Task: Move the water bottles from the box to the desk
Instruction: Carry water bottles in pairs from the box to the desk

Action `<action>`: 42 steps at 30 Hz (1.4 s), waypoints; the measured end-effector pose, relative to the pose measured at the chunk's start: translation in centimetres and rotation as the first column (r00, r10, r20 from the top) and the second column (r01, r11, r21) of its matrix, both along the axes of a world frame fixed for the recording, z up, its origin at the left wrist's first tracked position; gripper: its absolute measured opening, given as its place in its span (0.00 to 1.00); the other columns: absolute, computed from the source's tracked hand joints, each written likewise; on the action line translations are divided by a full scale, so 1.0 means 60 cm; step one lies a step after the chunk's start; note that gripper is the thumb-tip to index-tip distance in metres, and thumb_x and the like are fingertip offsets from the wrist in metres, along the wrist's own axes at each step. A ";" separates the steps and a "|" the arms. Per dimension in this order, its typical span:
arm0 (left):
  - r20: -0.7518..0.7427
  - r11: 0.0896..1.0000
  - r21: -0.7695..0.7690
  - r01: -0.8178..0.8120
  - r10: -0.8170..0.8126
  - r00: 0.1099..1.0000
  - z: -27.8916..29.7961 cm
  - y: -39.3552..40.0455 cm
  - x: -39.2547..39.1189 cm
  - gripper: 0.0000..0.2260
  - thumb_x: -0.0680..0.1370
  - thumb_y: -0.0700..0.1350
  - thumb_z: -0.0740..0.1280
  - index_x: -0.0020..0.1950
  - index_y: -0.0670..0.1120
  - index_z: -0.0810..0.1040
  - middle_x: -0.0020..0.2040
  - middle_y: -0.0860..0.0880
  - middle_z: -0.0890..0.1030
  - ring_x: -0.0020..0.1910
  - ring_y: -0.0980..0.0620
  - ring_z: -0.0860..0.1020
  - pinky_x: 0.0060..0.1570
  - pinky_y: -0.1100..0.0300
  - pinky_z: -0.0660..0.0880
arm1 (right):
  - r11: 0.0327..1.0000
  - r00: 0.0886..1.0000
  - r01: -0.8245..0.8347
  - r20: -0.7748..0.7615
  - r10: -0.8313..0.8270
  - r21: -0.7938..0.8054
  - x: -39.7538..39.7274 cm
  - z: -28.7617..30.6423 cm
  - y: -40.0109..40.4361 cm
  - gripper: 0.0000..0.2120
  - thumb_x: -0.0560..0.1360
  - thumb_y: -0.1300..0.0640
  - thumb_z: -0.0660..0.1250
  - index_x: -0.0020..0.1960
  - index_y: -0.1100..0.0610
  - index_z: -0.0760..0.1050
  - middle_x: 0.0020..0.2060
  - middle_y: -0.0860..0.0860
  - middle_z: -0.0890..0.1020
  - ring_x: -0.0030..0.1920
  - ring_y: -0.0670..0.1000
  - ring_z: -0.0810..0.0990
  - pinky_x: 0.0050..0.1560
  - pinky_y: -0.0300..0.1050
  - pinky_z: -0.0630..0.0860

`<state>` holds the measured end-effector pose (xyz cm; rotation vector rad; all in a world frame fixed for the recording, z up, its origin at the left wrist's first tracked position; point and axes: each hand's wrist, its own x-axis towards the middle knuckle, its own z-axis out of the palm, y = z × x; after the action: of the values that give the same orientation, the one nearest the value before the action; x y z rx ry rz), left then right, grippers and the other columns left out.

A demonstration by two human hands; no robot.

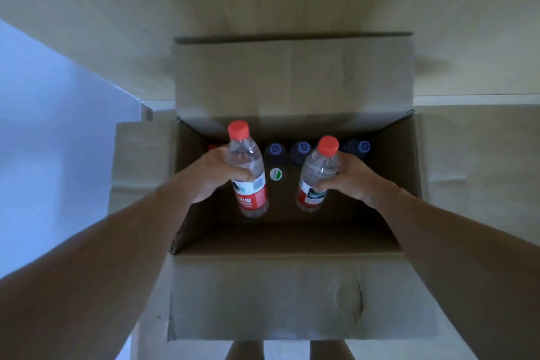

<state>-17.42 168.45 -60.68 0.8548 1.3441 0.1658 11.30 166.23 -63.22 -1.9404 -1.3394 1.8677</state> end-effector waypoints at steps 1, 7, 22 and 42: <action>0.021 0.999 -0.031 -0.028 0.029 0.999 0.023 0.009 0.003 0.18 0.67 0.34 0.75 0.54 0.49 0.81 0.49 0.51 0.86 0.57 0.48 0.81 0.62 0.47 0.72 | 0.999 0.999 0.034 -0.022 -0.035 -0.010 -0.001 0.022 0.007 0.25 0.65 0.67 0.77 0.60 0.53 0.78 0.54 0.51 0.84 0.58 0.53 0.81 0.68 0.58 0.72; 0.089 0.986 -0.100 -0.132 0.141 0.986 0.156 0.046 0.039 0.26 0.65 0.50 0.76 0.62 0.49 0.78 0.61 0.47 0.82 0.63 0.43 0.77 0.68 0.37 0.67 | 0.957 0.922 0.244 -0.268 -0.280 -0.160 0.004 0.153 0.037 0.20 0.70 0.69 0.71 0.58 0.52 0.78 0.55 0.50 0.84 0.60 0.53 0.79 0.65 0.52 0.73; 0.224 0.974 -0.148 -0.170 0.200 0.954 0.434 0.059 0.103 0.18 0.74 0.51 0.68 0.61 0.45 0.78 0.47 0.45 0.84 0.46 0.46 0.82 0.54 0.47 0.77 | 0.850 0.741 0.449 -0.416 -0.527 -0.277 0.041 0.442 0.031 0.28 0.71 0.53 0.73 0.69 0.57 0.71 0.62 0.61 0.79 0.63 0.62 0.78 0.67 0.63 0.72; 0.308 0.997 -0.065 -0.048 0.065 0.949 0.635 0.048 0.197 0.17 0.76 0.46 0.71 0.61 0.40 0.76 0.44 0.40 0.83 0.40 0.44 0.82 0.46 0.50 0.81 | 0.733 0.569 0.584 -0.469 -0.675 -0.347 0.086 0.655 -0.047 0.32 0.63 0.56 0.75 0.65 0.64 0.71 0.47 0.61 0.83 0.43 0.58 0.84 0.49 0.53 0.81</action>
<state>-5.63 171.32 -22.55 0.7091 1.0729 0.2933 16.48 163.41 -23.90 -1.4110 -0.2445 1.9259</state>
